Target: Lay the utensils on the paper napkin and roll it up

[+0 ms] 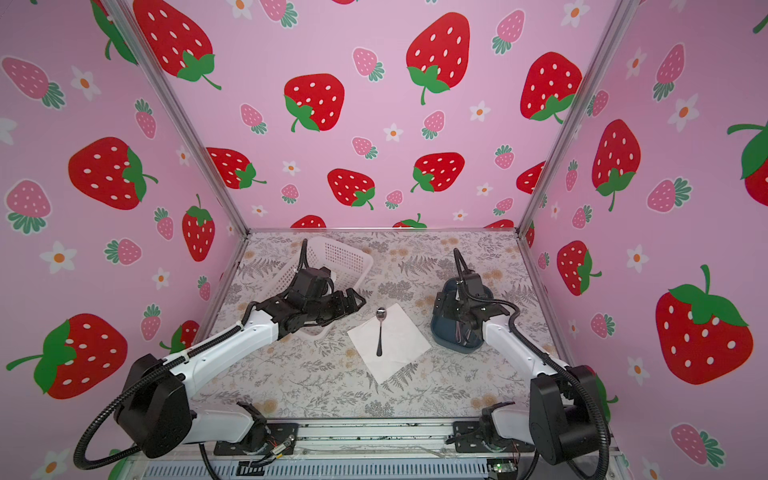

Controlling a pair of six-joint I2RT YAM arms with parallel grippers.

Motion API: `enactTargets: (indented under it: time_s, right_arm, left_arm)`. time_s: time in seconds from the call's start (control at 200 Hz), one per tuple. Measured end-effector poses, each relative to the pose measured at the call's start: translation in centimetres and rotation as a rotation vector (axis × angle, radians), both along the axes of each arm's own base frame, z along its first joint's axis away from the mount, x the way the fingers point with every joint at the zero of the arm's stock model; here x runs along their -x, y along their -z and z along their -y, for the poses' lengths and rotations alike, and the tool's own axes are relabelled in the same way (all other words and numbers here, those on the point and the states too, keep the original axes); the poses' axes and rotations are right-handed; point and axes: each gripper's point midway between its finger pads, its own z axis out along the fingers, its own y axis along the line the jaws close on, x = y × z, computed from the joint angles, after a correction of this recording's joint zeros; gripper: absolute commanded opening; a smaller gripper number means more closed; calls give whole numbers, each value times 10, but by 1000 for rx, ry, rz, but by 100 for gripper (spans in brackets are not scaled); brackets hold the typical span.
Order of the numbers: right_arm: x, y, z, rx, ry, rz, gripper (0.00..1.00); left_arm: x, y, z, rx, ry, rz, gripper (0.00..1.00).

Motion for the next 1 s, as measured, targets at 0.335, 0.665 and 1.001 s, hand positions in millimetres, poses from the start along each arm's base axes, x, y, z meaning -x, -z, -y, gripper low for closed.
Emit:
enactTargets:
  time_s: [0.335, 0.665, 1.001]
  right_arm:
    - [6, 14, -1, 39, -72, -57, 85]
    - [21, 33, 2, 75, -99, -180, 68]
    - [31, 43, 4, 92, -101, -266, 55]
  left_arm:
    - [-11, -6, -8, 26, -107, 35, 94]
    - [1, -3, 14, 11, 22, 20, 92]
    - [30, -10, 36, -33, 255, 29, 91]
